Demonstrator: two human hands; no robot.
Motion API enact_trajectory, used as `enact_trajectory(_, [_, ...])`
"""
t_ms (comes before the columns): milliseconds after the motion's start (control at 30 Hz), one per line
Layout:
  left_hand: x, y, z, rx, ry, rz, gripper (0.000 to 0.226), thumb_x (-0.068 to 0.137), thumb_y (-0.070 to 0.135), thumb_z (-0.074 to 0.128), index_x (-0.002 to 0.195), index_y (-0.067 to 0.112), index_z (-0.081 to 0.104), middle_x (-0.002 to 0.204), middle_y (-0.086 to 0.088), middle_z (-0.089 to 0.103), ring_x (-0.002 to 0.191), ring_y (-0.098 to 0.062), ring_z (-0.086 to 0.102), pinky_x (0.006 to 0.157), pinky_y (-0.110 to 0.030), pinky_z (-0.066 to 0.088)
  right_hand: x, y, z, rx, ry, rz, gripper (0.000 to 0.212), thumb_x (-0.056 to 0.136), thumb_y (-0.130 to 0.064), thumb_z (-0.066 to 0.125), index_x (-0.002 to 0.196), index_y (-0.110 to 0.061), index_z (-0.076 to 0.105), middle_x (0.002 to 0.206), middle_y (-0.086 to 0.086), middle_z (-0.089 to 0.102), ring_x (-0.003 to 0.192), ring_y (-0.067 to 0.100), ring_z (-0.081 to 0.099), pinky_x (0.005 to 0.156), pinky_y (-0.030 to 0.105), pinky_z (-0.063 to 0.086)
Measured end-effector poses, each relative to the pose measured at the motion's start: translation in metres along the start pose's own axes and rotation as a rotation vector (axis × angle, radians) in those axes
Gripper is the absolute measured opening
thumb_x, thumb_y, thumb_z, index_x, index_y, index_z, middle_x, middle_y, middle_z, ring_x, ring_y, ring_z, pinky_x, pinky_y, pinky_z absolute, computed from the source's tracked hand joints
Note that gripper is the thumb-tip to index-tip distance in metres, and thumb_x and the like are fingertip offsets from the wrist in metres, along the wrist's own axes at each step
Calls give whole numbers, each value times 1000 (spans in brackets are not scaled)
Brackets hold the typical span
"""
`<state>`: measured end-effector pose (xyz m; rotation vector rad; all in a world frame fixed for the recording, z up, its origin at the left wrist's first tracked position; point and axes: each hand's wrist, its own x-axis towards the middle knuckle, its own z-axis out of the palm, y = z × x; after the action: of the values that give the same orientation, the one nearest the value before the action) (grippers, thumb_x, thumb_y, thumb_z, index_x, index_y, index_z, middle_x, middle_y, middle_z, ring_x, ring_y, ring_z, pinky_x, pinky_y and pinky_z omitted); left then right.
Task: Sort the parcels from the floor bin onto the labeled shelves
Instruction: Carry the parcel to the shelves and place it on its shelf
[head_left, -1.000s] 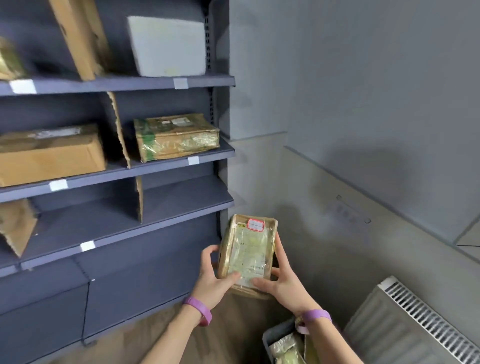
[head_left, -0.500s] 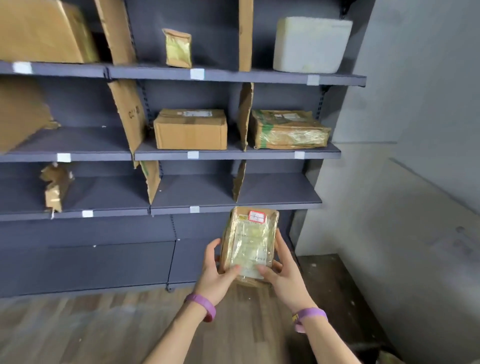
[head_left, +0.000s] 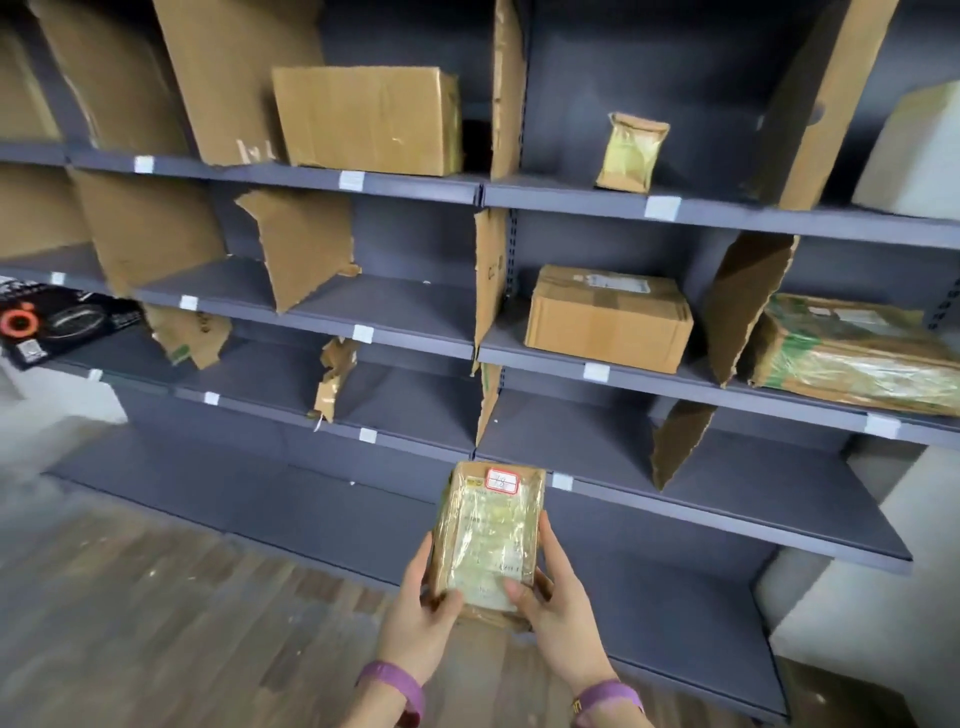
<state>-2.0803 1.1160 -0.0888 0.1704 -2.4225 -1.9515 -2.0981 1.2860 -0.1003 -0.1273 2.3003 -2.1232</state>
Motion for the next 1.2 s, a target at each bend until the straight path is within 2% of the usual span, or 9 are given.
enact_trajectory(100, [40, -4, -34, -21, 74, -39, 66, 87, 4, 61, 142, 28, 33, 131, 9, 54, 118, -12, 55, 102, -30, 43, 50, 3, 37, 8, -66, 7, 83, 88, -1, 65, 145, -48, 27, 126, -28, 60, 118, 3, 60, 98, 40, 53])
enact_trajectory(267, [115, 2, -97, -21, 153, -7, 64, 87, -4, 56, 131, 38, 37, 122, 23, 56, 111, 9, 54, 98, -17, 42, 141, -3, 107, 71, -108, -8, 79, 87, 3, 65, 146, -39, 33, 126, -29, 60, 116, -3, 58, 93, 24, 53])
enact_trajectory(467, [182, 1, -179, 8, 296, 10, 65, 84, -9, 55, 112, 49, 46, 106, 35, 60, 102, 18, 54, 79, 0, 40, 221, -19, 201, 72, -206, 11, 76, 89, -3, 65, 146, -40, 33, 128, -32, 55, 112, -15, 54, 95, 25, 52])
enact_trajectory(600, [215, -3, -224, 23, 344, -34, 64, 86, -4, 58, 130, 40, 41, 122, 15, 59, 111, 1, 57, 95, -19, 46, 259, -29, 252, 2, -250, -4, 76, 91, -7, 64, 146, -45, 27, 115, -47, 52, 111, -17, 52, 99, 18, 47])
enact_trajectory(667, [233, -9, -244, 15, 359, -64, 67, 86, -3, 59, 141, 28, 36, 128, 6, 56, 116, -11, 56, 100, -31, 46, 277, -30, 272, -26, -251, -5, 77, 92, -9, 63, 149, -42, 23, 118, -40, 53, 110, -11, 55, 104, 28, 46])
enact_trajectory(767, [258, -19, -272, 27, 368, -79, 68, 86, -2, 60, 142, 27, 34, 126, 8, 56, 114, -10, 57, 94, -22, 48, 301, -30, 302, -66, -262, -15, 76, 92, -13, 63, 149, -43, 21, 124, -31, 53, 113, -3, 54, 102, 28, 46])
enact_trajectory(933, [302, -42, -333, 33, 365, -97, 67, 84, 0, 60, 141, 27, 37, 124, 5, 60, 111, -14, 60, 99, -39, 48, 341, -28, 366, -83, -252, -11, 70, 90, -7, 65, 144, -35, 31, 122, -37, 46, 116, 1, 51, 103, 28, 45])
enact_trajectory(1100, [339, -76, -418, 4, 286, -132, 65, 84, 1, 61, 138, 30, 41, 120, 6, 63, 109, -14, 61, 100, -37, 47, 368, -21, 453, -127, -222, 29, 71, 89, -5, 66, 147, -24, 29, 121, -35, 42, 119, 3, 47, 105, 29, 43])
enact_trajectory(1200, [360, -92, -475, 18, 261, -136, 64, 83, -1, 62, 139, 23, 41, 117, 8, 63, 105, -7, 61, 92, -18, 47, 380, -24, 511, -150, -200, 37, 69, 88, -4, 66, 145, -22, 32, 123, -30, 47, 122, 9, 50, 101, 24, 42])
